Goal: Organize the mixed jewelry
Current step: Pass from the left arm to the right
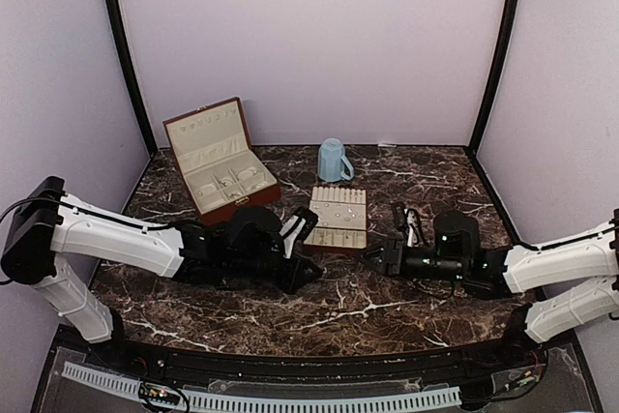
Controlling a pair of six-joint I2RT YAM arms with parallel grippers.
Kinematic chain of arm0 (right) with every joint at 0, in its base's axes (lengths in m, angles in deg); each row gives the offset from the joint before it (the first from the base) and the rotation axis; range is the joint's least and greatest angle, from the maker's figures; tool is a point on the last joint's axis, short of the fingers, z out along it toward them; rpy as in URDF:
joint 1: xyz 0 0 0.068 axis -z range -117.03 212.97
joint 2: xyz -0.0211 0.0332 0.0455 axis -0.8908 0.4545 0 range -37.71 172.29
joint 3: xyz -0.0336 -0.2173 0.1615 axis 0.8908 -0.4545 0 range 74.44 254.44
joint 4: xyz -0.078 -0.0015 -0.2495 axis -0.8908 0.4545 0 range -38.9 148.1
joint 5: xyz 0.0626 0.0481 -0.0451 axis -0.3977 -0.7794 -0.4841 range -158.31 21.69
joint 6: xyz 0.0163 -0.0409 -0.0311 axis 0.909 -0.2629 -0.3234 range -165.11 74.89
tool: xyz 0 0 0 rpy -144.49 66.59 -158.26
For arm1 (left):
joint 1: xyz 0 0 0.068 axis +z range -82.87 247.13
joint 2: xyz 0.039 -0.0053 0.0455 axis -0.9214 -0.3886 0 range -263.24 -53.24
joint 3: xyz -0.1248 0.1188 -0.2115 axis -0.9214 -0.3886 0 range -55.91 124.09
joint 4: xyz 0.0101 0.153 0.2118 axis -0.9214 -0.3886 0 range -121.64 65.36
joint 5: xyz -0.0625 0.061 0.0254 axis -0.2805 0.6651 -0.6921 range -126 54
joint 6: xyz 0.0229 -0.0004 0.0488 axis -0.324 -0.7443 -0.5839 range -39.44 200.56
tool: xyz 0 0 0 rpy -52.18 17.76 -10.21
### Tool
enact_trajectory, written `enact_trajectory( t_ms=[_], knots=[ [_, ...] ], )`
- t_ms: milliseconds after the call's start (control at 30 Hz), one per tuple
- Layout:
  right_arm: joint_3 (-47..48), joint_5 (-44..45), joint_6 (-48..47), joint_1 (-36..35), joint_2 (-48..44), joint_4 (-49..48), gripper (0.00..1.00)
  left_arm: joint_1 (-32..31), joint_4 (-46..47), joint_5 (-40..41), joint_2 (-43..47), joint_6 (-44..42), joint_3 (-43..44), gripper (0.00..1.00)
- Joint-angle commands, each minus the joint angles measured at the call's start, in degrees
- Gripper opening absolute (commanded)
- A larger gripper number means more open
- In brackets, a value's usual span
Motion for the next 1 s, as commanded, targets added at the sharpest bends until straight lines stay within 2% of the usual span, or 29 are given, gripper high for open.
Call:
enact_trajectory(
  t_ms=[0, 100, 333, 533, 867, 967],
  knots=[
    [0.3, -8.8, 1.9, 1.3, -1.6, -15.0, 0.47, 0.9, 12.9, -5.5, 5.8, -1.2, -2.9, 0.00],
    [2.1, -12.5, 2.2, 1.3, -1.1, -18.0, 0.56, 1.3, 18.9, -8.4, 8.5, -2.4, -5.0, 0.00],
    [5.2, -19.0, 2.0, 1.2, -0.8, -19.6, 0.62, 1.4, 28.2, -12.4, 11.9, -2.6, -9.3, 0.00],
    [7.2, -20.6, 1.5, 0.6, 0.7, -18.5, 0.57, 1.4, 33.8, -14.6, 12.5, -1.4, -10.8, 0.00],
    [9.8, -20.4, 1.2, -2.2, 4.3, -18.2, 0.47, 1.4, 35.3, -14.1, 13.1, -1.0, -11.9, 0.00],
    [10.2, -21.2, 1.1, -2.3, 4.5, -18.2, 0.41, 1.4, 34.9, -13.7, 13.3, -1.1, -12.0, 0.00]
  ],
)
